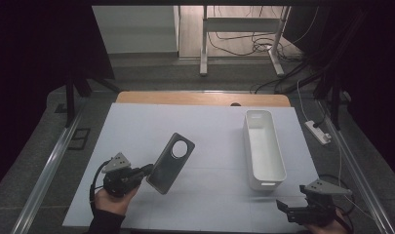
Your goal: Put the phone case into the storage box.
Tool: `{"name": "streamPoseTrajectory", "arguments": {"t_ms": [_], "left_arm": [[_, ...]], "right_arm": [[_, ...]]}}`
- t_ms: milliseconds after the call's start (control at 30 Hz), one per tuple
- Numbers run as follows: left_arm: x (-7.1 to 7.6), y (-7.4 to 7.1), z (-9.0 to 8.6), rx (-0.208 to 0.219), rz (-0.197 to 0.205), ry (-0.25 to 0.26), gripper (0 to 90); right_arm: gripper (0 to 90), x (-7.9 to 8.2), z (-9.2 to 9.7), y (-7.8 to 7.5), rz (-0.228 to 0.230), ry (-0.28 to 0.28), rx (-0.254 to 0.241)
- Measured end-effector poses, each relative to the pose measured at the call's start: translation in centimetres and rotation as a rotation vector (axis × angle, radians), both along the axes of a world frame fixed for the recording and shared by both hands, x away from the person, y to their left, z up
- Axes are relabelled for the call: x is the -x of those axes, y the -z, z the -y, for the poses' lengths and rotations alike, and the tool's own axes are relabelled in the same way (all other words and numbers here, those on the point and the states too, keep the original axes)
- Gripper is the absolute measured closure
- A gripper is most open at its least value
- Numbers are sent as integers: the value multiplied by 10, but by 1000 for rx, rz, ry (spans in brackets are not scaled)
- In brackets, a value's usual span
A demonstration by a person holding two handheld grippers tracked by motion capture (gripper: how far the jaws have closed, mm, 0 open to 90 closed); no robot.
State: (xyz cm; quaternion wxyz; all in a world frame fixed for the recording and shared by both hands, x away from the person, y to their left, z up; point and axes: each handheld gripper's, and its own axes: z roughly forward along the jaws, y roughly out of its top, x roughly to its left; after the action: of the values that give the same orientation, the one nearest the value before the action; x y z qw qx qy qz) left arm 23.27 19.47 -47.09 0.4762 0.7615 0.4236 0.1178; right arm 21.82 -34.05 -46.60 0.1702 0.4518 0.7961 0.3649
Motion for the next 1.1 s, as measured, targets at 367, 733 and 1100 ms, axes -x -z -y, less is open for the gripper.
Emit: {"name": "streamPoseTrajectory", "arguments": {"t_ms": [367, 733, 1100], "left_arm": [[7, 1, 6, -13, 6, 3, 891], [3, 0, 15, -5, 12, 21, 891], [1, 0, 25, -7, 18, 36, 891]], "right_arm": [[0, -3, -7, -10, 17, -75, -23], [0, -12, -29, -25, 3, -165, -109], [0, -31, -51, -32, -29, -230, -93]]}}
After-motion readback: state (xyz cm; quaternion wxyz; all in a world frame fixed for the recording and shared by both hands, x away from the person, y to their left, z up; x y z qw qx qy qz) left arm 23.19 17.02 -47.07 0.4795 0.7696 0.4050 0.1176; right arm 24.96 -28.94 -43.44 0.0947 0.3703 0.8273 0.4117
